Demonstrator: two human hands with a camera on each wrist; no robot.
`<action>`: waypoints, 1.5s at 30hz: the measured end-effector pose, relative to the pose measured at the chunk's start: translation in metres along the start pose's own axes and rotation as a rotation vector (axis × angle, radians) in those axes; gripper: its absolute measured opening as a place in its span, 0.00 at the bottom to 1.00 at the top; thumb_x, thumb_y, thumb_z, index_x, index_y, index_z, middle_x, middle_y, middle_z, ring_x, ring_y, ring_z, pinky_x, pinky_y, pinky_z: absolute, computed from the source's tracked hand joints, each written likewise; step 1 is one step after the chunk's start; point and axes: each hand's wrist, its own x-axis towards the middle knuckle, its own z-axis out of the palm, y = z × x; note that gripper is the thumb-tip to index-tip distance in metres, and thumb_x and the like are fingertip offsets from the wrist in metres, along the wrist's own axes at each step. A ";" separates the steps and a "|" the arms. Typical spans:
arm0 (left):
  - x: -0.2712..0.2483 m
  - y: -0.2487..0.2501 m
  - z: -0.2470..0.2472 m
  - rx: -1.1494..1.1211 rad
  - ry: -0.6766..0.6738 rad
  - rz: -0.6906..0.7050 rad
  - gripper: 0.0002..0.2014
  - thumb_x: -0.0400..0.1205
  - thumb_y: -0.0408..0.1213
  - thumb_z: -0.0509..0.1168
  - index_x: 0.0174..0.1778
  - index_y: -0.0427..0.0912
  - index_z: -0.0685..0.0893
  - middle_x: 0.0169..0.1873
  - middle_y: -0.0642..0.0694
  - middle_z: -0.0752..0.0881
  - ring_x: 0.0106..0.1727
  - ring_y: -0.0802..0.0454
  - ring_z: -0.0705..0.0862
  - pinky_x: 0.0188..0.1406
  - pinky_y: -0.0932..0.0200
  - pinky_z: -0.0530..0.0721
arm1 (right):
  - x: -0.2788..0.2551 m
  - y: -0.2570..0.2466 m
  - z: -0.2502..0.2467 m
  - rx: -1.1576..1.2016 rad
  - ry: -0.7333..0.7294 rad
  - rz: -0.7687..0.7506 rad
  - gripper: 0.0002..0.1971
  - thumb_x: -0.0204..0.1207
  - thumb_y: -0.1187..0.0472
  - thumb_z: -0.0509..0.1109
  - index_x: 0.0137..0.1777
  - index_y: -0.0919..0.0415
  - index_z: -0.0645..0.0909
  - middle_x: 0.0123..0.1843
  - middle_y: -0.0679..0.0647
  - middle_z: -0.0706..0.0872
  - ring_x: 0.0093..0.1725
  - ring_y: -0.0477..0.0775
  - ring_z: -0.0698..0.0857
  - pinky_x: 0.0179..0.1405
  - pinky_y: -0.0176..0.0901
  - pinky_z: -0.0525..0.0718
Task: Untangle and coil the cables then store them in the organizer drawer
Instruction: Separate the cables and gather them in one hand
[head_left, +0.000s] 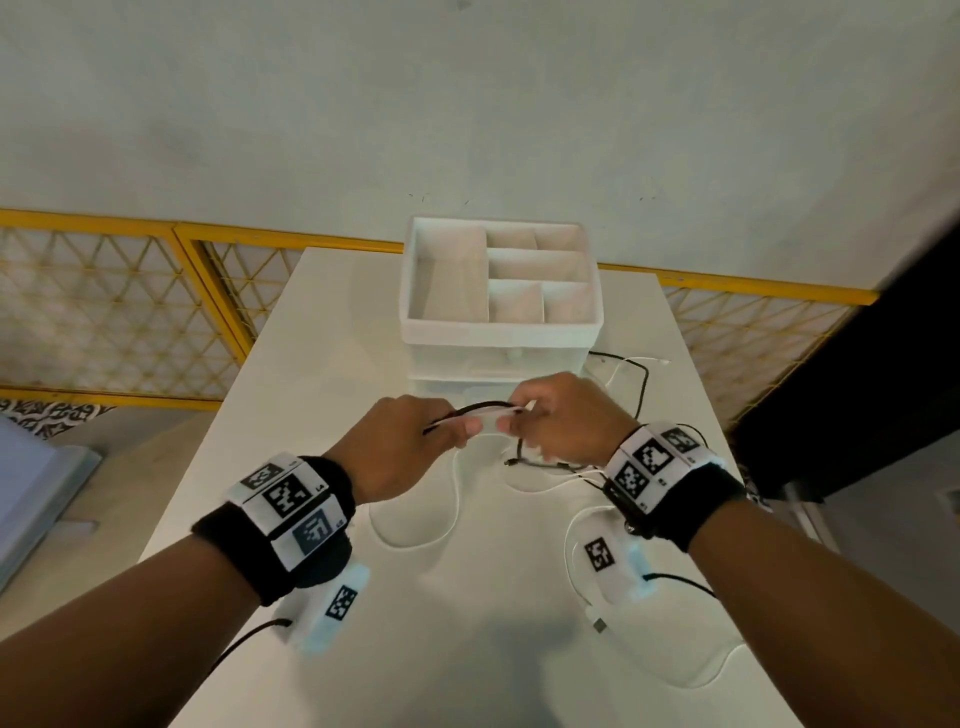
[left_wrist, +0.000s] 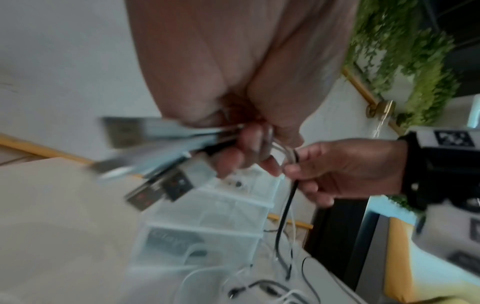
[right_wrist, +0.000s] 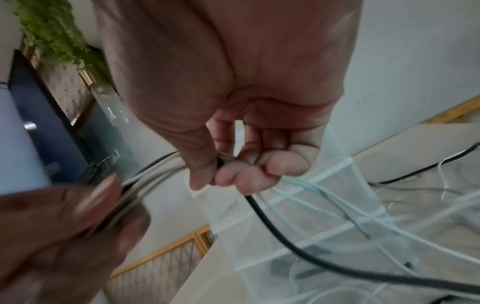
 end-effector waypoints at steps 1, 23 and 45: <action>-0.004 -0.004 0.002 -0.006 -0.047 -0.022 0.19 0.85 0.57 0.58 0.40 0.48 0.86 0.29 0.52 0.81 0.30 0.59 0.77 0.33 0.66 0.71 | 0.000 0.003 -0.004 -0.007 0.056 0.008 0.08 0.74 0.48 0.77 0.37 0.47 0.84 0.28 0.48 0.87 0.24 0.41 0.82 0.32 0.33 0.78; -0.014 -0.031 -0.005 -0.729 0.107 -0.384 0.19 0.89 0.47 0.58 0.37 0.38 0.75 0.23 0.48 0.66 0.21 0.54 0.66 0.23 0.59 0.75 | -0.062 0.091 0.104 -0.493 -0.228 0.342 0.04 0.78 0.52 0.66 0.43 0.49 0.76 0.50 0.53 0.84 0.56 0.60 0.86 0.52 0.43 0.80; -0.006 0.017 -0.016 -0.924 0.065 -0.301 0.20 0.89 0.47 0.58 0.36 0.37 0.79 0.28 0.38 0.78 0.24 0.48 0.76 0.22 0.61 0.77 | -0.031 -0.062 0.046 0.308 0.037 -0.242 0.03 0.79 0.65 0.72 0.44 0.64 0.85 0.37 0.57 0.92 0.27 0.50 0.85 0.31 0.43 0.87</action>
